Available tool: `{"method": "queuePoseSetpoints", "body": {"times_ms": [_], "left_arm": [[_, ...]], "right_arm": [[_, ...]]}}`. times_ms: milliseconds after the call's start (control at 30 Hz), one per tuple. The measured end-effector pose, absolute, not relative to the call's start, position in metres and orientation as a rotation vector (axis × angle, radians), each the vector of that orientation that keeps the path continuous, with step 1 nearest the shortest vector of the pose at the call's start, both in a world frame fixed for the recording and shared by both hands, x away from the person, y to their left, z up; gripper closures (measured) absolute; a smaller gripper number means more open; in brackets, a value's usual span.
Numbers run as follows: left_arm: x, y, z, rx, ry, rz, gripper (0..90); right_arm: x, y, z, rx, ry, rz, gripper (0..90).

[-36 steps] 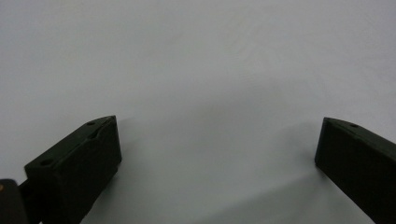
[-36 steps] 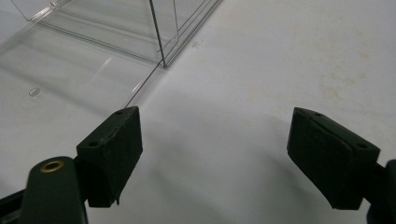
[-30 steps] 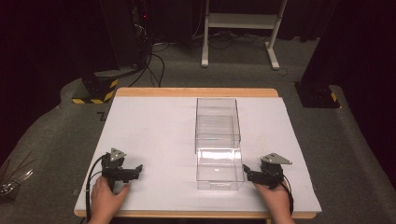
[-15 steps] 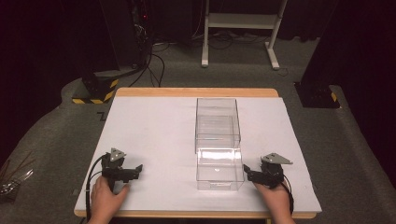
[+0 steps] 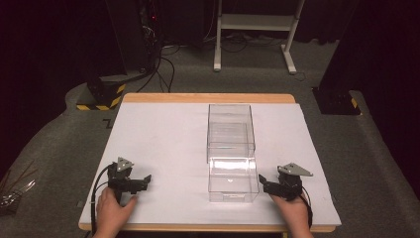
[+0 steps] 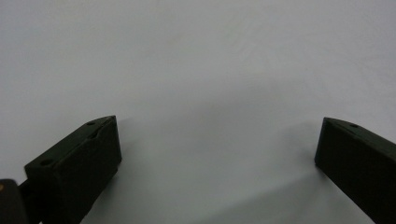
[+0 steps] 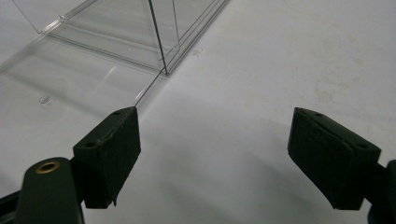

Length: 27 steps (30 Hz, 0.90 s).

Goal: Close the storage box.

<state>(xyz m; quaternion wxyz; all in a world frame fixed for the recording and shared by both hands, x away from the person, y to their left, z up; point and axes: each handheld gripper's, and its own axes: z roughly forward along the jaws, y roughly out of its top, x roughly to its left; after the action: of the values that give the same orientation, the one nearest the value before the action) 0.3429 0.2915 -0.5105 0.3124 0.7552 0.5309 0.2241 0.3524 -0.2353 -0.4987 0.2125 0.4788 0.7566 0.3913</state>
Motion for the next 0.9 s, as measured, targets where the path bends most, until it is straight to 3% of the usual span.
{"method": "queuePoseSetpoints", "body": {"times_ms": [900], "left_arm": [[0.343, 0.291, -0.511, 1.991, 1.401, 0.589, 0.5]], "right_arm": [[0.344, -0.246, -0.482, 1.294, 2.075, 1.104, 17.4]]}}
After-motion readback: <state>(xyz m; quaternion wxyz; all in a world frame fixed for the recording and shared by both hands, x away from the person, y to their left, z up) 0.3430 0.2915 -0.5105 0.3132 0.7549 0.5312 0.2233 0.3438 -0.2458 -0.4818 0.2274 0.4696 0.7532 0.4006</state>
